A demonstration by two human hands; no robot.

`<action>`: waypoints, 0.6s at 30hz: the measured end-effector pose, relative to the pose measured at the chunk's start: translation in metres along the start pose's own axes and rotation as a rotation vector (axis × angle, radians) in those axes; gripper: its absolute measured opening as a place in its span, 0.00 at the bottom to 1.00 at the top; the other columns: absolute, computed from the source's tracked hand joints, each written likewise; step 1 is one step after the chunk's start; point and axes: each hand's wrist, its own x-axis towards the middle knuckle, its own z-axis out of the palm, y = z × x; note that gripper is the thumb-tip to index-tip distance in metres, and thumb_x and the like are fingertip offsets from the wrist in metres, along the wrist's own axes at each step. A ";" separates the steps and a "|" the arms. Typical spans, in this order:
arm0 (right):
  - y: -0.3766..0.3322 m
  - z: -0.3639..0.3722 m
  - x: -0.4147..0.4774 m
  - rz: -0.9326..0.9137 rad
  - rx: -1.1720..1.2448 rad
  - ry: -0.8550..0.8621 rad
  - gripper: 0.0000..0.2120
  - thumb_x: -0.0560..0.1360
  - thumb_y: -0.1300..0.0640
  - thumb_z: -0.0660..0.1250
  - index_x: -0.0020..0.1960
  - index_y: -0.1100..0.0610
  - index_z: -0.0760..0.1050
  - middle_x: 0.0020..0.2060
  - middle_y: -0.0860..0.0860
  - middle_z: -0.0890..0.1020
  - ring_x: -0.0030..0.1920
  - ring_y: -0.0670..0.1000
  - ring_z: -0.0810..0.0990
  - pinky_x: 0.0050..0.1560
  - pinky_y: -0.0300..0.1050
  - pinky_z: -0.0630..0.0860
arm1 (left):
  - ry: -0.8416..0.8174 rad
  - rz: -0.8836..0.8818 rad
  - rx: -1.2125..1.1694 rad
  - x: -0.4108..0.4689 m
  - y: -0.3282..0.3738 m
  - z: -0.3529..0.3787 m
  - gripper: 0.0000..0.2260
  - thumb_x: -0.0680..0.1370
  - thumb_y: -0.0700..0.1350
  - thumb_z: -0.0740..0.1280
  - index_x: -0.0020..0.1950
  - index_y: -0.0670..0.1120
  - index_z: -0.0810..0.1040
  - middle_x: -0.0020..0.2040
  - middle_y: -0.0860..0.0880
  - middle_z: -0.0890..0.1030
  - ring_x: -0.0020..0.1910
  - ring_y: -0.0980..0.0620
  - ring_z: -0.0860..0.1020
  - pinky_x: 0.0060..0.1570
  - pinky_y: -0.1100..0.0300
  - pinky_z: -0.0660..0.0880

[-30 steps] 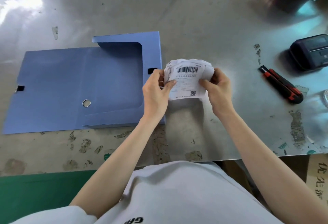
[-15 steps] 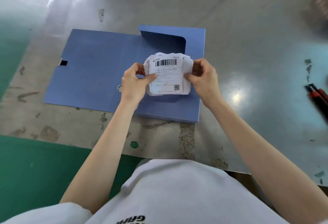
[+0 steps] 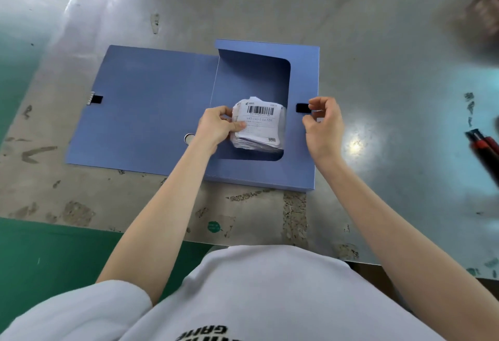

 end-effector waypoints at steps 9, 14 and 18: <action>0.014 0.000 -0.016 -0.031 -0.167 -0.053 0.21 0.72 0.65 0.67 0.64 0.59 0.68 0.63 0.53 0.69 0.62 0.53 0.67 0.59 0.38 0.64 | 0.206 0.161 0.476 -0.003 -0.004 0.014 0.14 0.73 0.51 0.72 0.53 0.44 0.77 0.50 0.48 0.81 0.54 0.47 0.76 0.50 0.56 0.70; 0.013 0.010 -0.024 -0.081 -0.323 -0.121 0.35 0.68 0.55 0.75 0.70 0.58 0.62 0.70 0.55 0.61 0.69 0.57 0.61 0.69 0.49 0.62 | 0.388 0.163 0.271 -0.026 -0.016 -0.010 0.13 0.76 0.44 0.66 0.59 0.42 0.75 0.58 0.46 0.77 0.58 0.47 0.75 0.55 0.58 0.69; 0.015 0.016 -0.026 -0.096 -0.472 -0.140 0.39 0.68 0.53 0.75 0.72 0.55 0.59 0.73 0.55 0.55 0.70 0.59 0.57 0.70 0.52 0.59 | 0.635 -0.006 0.213 -0.049 -0.037 -0.026 0.20 0.76 0.45 0.66 0.66 0.43 0.69 0.69 0.43 0.65 0.66 0.42 0.63 0.61 0.51 0.66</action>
